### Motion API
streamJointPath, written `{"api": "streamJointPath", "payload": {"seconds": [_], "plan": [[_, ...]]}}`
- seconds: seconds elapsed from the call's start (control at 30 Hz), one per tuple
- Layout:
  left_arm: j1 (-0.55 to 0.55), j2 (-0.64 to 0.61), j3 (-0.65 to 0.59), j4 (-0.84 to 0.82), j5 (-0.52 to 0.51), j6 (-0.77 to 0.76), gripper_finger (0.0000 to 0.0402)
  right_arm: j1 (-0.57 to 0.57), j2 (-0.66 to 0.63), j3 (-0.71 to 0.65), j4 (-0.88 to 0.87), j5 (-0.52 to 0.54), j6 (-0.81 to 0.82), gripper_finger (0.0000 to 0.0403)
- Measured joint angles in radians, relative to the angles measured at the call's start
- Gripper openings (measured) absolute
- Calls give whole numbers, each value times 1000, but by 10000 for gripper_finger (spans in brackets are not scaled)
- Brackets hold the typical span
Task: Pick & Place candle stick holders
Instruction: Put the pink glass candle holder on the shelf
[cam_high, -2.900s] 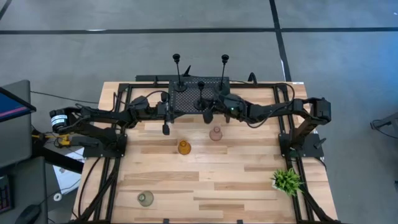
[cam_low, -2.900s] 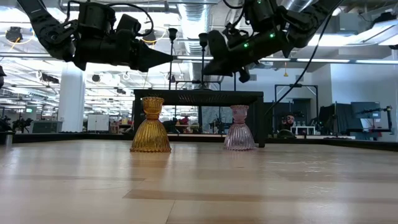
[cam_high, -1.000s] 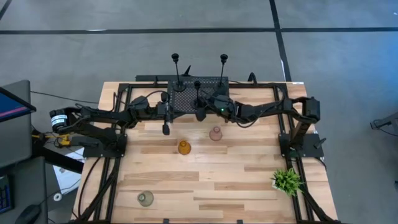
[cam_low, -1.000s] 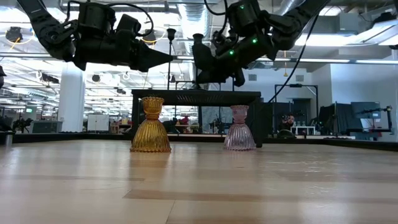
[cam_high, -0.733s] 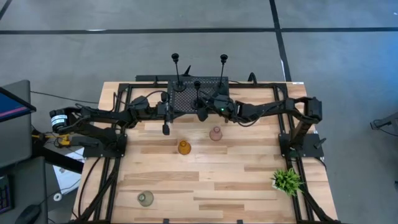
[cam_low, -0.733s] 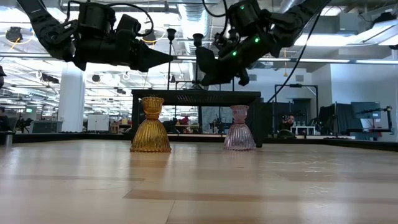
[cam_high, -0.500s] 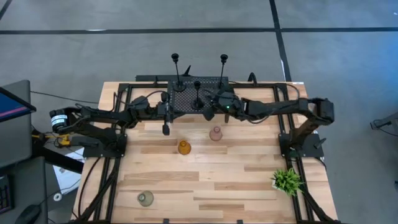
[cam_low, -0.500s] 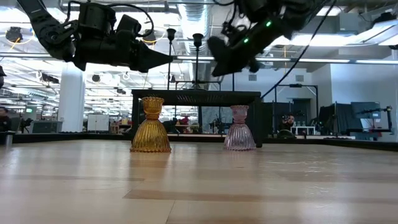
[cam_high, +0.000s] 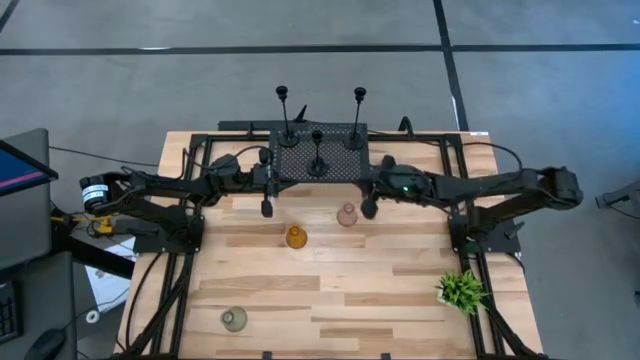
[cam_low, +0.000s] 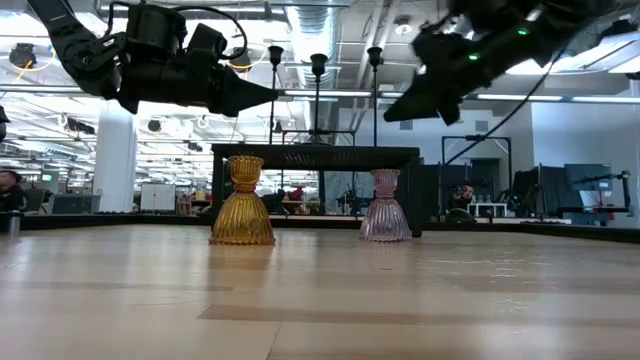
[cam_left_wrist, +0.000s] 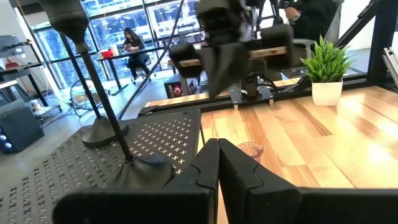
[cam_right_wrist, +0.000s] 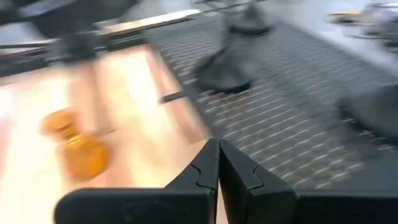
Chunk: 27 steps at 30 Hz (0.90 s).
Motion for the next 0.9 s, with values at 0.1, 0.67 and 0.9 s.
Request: {"api": "streamJointPath", "payload": {"seconds": [0.1, 0.67, 0.9], "plan": [[0, 0, 0, 0, 0, 0, 5, 29, -42, -73, 47, -116, -20, 0], [0, -104, 0, -153, 0, 35, 5, 98, -69, -346, 413, -159, 50, 0], [0, -232, 0, -315, 0, 58, 5, 106, -65, -402, 422, -148, 107, 0]]}}
